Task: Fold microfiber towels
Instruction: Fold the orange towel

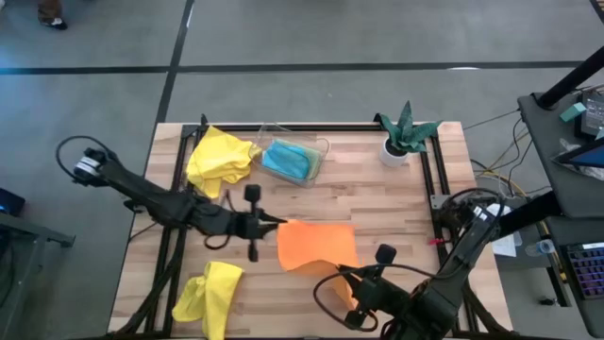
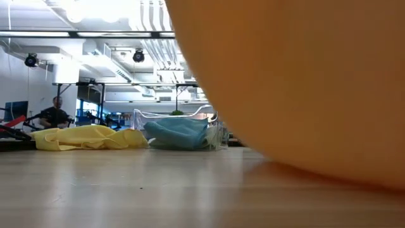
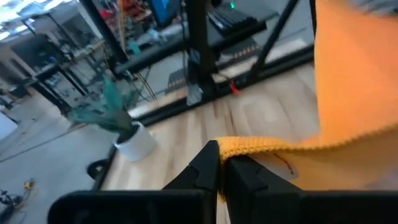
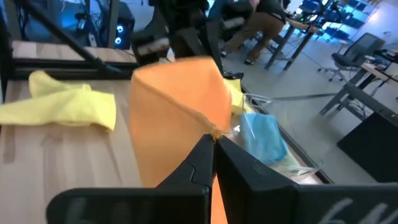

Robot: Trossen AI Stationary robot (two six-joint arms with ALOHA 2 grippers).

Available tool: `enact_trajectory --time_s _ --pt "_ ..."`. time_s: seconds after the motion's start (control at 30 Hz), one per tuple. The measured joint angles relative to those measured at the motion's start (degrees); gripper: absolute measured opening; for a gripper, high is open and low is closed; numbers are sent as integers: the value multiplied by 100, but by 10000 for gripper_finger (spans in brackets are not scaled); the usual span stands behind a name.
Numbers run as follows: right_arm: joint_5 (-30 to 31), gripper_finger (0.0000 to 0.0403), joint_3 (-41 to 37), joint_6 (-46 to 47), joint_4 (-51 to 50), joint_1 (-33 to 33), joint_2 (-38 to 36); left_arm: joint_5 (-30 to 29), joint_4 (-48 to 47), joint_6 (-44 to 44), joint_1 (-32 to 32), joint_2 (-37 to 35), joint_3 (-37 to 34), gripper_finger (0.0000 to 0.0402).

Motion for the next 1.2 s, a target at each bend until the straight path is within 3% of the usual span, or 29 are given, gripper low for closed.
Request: enact_trajectory --time_s 0.33,0.57,1.0,1.2 --pt "7 8 0 363 -127 -15 -88 -381 -1870 -884 -463 -543 925 0" --pt "1 8 -2 1075 -897 -26 -124 -485 -2949 -1065 -687 -131 1860 0" --pt "270 8 -2 893 -844 -11 -826 -509 -4757 -1072 -732 730 4087 0" --pt "311 8 -2 965 -844 -11 -1235 -339 -5416 -1719 -731 793 4774 0"
